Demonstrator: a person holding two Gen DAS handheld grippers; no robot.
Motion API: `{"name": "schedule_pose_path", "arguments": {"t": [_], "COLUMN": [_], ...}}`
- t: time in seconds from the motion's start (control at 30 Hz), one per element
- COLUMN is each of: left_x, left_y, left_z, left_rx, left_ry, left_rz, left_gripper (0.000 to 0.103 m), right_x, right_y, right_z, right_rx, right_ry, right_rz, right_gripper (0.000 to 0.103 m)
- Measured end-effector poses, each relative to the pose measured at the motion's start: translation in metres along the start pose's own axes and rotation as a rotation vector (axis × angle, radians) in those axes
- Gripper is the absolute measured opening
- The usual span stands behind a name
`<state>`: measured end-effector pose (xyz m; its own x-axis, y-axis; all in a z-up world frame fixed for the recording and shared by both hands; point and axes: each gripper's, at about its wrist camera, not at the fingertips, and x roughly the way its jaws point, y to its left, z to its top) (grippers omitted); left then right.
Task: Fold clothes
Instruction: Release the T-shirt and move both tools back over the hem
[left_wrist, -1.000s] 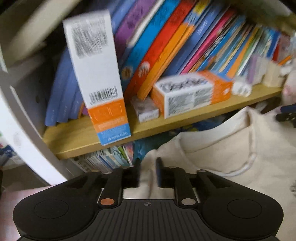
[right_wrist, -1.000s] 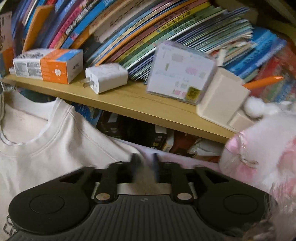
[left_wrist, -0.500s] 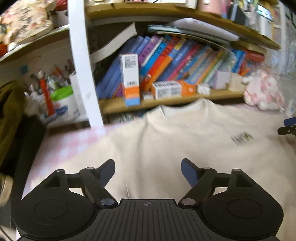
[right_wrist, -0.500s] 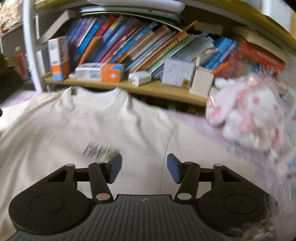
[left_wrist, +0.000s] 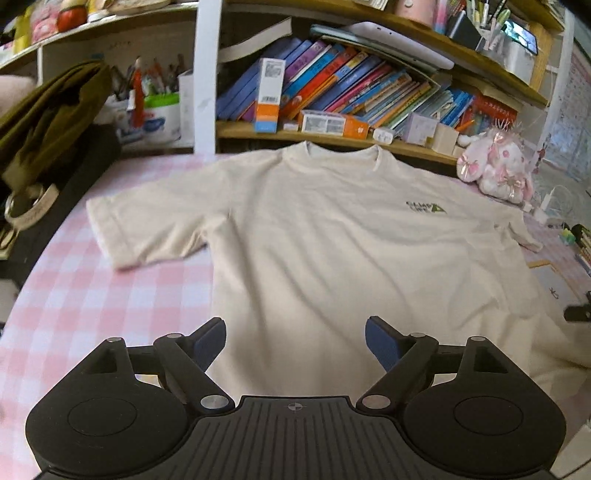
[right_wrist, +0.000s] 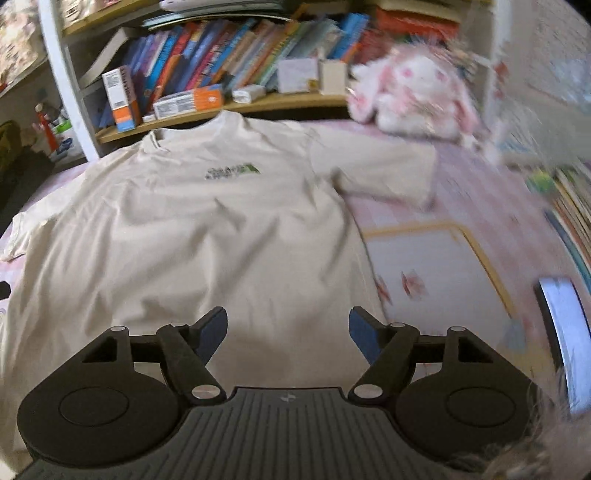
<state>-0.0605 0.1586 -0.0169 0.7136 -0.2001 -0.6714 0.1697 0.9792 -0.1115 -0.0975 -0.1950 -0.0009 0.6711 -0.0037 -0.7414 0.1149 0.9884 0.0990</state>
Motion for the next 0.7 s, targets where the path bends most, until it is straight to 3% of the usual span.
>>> {"name": "schedule_pose_path", "arguments": {"t": [0.27, 0.7], "left_x": [-0.019, -0.061], "left_y": [-0.014, -0.039], "left_z": [-0.033, -0.081], "left_rx": [-0.017, -0.144], "left_ry": [0.049, 0.085], "left_rz": [0.055, 0.267], "left_gripper": [0.085, 0.085], "right_x": [-0.014, -0.016], "right_y": [-0.020, -0.069], "right_z": [-0.034, -0.051], "right_rx": [0.042, 0.006], "right_ry": [0.052, 0.099], "right_rz": [0.016, 0.101], "right_gripper": [0.071, 0.072]}}
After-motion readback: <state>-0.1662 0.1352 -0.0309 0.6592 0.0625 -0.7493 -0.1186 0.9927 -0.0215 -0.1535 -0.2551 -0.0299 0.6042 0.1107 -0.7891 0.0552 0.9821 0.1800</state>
